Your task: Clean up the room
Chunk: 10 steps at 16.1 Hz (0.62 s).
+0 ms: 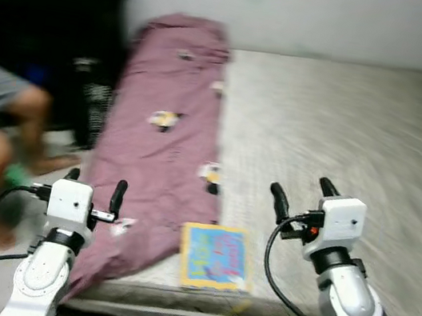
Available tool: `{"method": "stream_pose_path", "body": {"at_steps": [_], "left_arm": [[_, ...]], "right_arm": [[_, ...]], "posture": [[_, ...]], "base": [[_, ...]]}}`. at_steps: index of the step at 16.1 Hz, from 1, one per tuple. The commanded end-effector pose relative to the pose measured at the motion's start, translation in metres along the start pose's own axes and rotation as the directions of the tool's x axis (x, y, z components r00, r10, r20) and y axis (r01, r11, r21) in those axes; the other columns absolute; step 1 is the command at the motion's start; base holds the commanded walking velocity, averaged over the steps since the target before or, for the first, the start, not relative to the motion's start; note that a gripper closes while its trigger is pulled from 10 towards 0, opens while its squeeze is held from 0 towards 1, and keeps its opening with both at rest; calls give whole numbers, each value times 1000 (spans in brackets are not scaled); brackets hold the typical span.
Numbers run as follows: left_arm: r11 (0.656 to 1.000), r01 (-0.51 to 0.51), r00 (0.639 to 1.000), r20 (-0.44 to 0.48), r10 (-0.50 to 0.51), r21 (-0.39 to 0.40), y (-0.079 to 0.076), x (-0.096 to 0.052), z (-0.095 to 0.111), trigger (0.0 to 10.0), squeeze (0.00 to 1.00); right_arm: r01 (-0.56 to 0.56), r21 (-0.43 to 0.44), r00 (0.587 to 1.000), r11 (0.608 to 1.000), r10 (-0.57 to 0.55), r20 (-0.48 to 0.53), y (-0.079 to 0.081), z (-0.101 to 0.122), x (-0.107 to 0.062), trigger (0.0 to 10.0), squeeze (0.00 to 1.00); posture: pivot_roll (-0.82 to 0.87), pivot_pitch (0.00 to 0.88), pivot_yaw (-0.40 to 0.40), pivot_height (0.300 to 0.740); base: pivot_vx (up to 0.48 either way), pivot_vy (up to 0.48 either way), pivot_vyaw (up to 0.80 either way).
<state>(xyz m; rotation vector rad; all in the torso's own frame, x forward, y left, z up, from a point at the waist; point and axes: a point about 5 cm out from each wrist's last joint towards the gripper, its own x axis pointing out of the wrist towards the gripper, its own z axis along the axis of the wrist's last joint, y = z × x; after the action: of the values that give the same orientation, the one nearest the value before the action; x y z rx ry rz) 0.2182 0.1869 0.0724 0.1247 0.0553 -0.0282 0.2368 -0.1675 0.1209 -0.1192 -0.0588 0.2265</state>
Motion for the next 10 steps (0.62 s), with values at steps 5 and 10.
{"method": "stream_pose_path", "body": {"at_steps": [5, 10], "left_arm": [[1000, 3, 1000, 2, -3, 22, 2, 3, 1, 10000, 0], [999, 21, 1000, 17, -22, 24, 2, 7, 4, 10000, 0]], "right_arm": [[7, 12, 1000, 1000, -8, 25, -1, 4, 6, 10000, 0], [150, -31, 988, 988, -149, 47, -14, 6, 4, 10000, 0]], "posture": [[-105, 0, 25, 740], [-113, 0, 41, 740]], "base": [[0, 0, 476], [0, 0, 0]]}}
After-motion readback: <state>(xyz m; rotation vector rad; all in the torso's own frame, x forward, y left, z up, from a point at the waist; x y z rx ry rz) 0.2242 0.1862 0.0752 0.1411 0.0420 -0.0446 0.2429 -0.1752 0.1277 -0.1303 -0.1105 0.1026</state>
